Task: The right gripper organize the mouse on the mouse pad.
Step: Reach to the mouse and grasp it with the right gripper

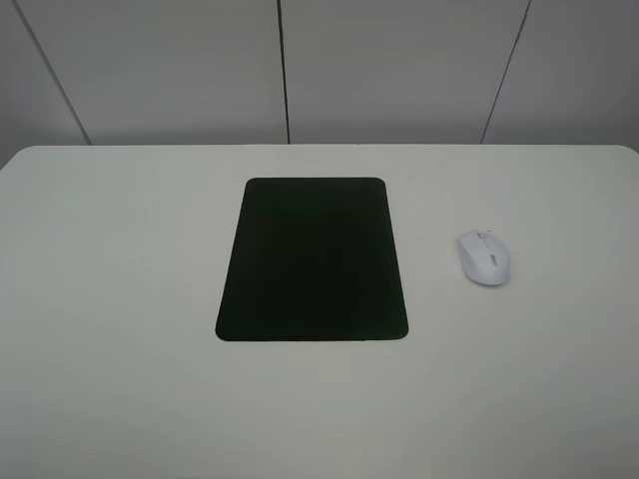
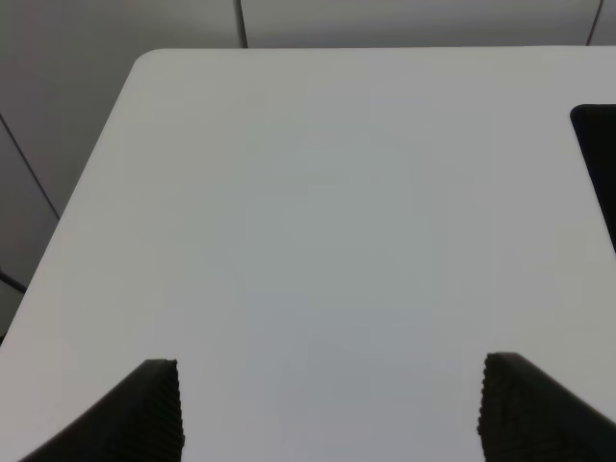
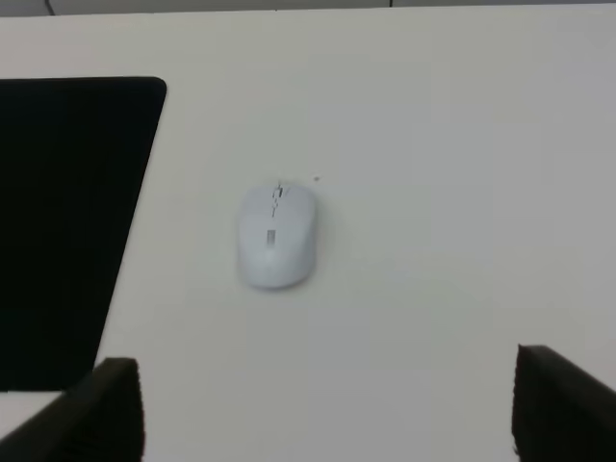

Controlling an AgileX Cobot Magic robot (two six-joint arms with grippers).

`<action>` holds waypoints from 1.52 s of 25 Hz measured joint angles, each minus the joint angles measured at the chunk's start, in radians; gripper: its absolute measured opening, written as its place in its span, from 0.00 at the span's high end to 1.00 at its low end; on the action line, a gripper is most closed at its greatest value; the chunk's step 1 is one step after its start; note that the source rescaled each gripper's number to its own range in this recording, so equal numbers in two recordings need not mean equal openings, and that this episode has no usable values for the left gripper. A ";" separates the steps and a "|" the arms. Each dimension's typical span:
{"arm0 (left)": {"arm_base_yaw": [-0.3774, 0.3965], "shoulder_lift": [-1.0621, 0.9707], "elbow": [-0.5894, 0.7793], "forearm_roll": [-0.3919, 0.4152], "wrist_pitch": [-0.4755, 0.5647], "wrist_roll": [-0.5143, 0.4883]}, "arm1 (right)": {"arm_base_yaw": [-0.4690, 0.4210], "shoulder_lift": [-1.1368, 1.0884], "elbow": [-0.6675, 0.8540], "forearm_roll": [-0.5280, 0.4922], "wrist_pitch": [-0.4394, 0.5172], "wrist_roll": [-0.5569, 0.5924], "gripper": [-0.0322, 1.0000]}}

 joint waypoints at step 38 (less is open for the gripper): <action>0.000 0.000 0.000 0.000 0.000 0.000 | 0.140 1.507 -0.482 0.069 -0.322 -0.031 0.29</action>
